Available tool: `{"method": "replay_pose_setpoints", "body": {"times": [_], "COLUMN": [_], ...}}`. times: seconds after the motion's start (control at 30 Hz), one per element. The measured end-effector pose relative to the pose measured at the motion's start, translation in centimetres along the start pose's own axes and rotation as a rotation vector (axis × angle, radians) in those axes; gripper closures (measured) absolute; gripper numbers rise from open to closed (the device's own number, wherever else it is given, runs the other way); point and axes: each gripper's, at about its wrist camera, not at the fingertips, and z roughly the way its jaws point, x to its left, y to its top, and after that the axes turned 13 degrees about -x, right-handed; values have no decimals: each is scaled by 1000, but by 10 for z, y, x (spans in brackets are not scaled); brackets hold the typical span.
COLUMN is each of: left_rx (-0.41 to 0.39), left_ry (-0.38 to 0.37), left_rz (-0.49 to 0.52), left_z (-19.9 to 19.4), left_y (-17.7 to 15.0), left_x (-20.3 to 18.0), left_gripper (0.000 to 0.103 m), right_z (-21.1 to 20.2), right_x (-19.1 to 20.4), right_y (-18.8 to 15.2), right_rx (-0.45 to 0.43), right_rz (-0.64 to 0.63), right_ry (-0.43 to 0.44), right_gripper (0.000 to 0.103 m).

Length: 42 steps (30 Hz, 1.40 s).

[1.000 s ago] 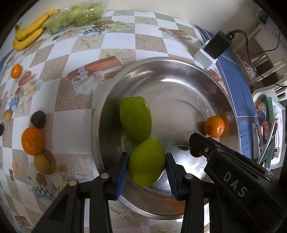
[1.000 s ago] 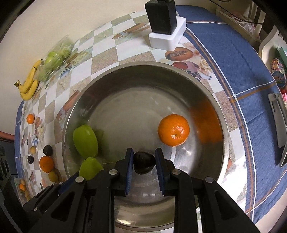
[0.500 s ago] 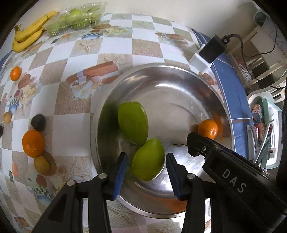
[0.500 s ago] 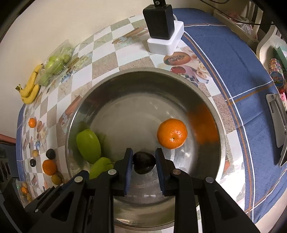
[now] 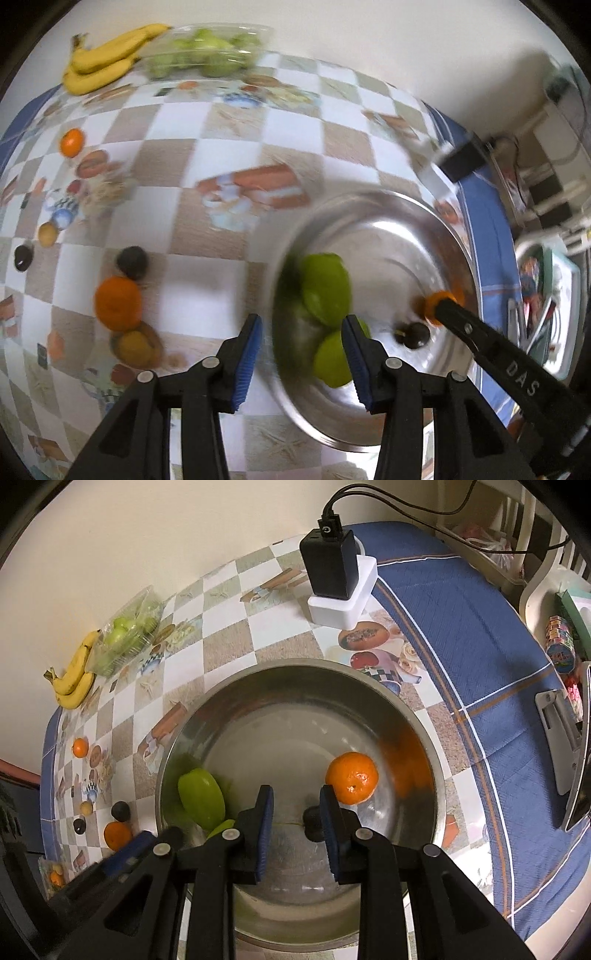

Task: Organize fruits
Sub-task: 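Withdraw both open tools from the bowl back toward the fruit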

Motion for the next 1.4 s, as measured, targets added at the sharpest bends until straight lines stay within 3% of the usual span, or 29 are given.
{"method": "replay_pose_setpoints", "body": {"times": [0.13,0.23,0.33,0.43,0.63,0.8,0.87,1.4], "left_rx": [-28,-39,-44,-50,-77,-99,-111,-136], "left_ry": [54,92,122,145,193,212,225,258], "left_rz": [-40,-81,-112,-137,-168,-161,-152,-196], "left_z": [-1,-2,-3,-4,-9,-13,-16,-30], "left_y": [8,14,16,19,23,26,27,34], "left_x": [20,40,55,69,90,102,105,145], "left_gripper": [54,47,45,37,17,4,0,0], "right_z": [3,6,8,10,12,14,15,14], "right_x": [5,11,18,22,30,36,38,62], "right_y": [-2,-4,-6,-7,-9,-10,-10,-12], "right_rx": [8,8,9,4,-1,-4,-7,-45], "right_rz": [-19,-37,-61,-71,-92,-100,-100,-116], "right_ry": [-1,3,5,8,7,3,2,-8], "right_gripper": [76,57,47,31,17,16,8,5]}}
